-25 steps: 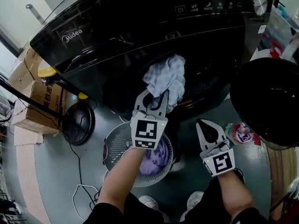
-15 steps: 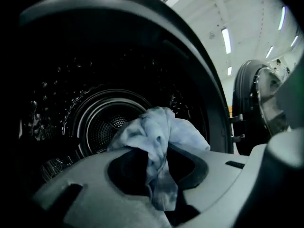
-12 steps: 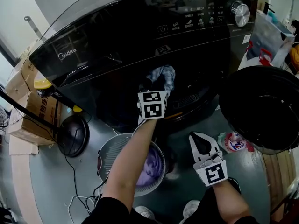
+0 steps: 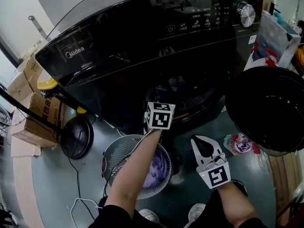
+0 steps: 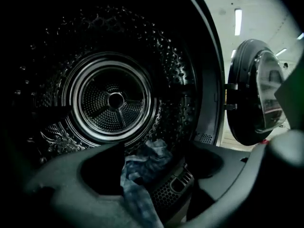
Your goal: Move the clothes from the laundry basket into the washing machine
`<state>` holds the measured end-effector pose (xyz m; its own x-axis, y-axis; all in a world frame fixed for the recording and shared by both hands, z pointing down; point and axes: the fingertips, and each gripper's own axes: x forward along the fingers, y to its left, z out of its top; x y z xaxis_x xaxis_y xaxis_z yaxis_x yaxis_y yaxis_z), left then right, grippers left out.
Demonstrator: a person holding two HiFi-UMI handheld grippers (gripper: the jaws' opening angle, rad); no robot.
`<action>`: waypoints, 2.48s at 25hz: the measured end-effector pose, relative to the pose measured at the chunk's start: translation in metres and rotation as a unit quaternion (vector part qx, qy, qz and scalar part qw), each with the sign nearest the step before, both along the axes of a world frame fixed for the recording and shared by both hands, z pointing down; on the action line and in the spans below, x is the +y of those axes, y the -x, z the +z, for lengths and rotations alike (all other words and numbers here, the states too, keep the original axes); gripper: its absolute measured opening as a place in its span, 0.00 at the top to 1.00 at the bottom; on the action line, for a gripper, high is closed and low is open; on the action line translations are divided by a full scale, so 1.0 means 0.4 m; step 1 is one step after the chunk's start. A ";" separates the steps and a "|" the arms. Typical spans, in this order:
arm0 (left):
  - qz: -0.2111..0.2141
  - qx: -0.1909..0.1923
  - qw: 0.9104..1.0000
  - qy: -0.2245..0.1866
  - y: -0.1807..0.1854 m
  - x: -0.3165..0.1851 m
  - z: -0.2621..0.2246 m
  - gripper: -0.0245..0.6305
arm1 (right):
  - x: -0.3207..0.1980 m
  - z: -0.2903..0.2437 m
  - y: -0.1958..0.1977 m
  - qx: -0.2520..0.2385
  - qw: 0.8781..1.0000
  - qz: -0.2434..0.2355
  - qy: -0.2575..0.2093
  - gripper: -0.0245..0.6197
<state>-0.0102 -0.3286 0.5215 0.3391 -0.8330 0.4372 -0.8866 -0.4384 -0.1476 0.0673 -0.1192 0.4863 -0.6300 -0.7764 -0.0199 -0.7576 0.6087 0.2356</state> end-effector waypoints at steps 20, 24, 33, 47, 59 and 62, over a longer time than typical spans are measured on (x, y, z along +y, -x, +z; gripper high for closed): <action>-0.015 0.036 0.998 0.049 0.225 0.457 0.201 0.41 | -0.043 0.063 0.106 0.002 0.999 -0.042 0.023 0.95; -0.011 0.005 0.994 0.106 0.268 0.509 0.348 0.41 | -0.049 0.075 0.127 -0.003 0.998 -0.048 0.028 0.95; 0.008 -0.042 0.980 0.196 0.293 0.543 0.564 0.41 | -0.056 0.098 0.146 0.008 0.998 -0.053 0.036 0.95; -0.039 -0.051 0.989 0.134 0.331 0.526 0.465 0.93 | -0.056 0.104 0.158 0.013 0.998 -0.059 0.037 0.95; -0.035 0.057 0.998 0.004 0.242 0.456 0.116 0.93 | -0.055 0.104 0.145 0.022 0.998 -0.053 0.035 0.95; -0.023 0.066 0.997 -0.031 0.205 0.410 0.031 0.93 | -0.052 0.100 0.136 0.020 0.998 -0.049 0.035 0.95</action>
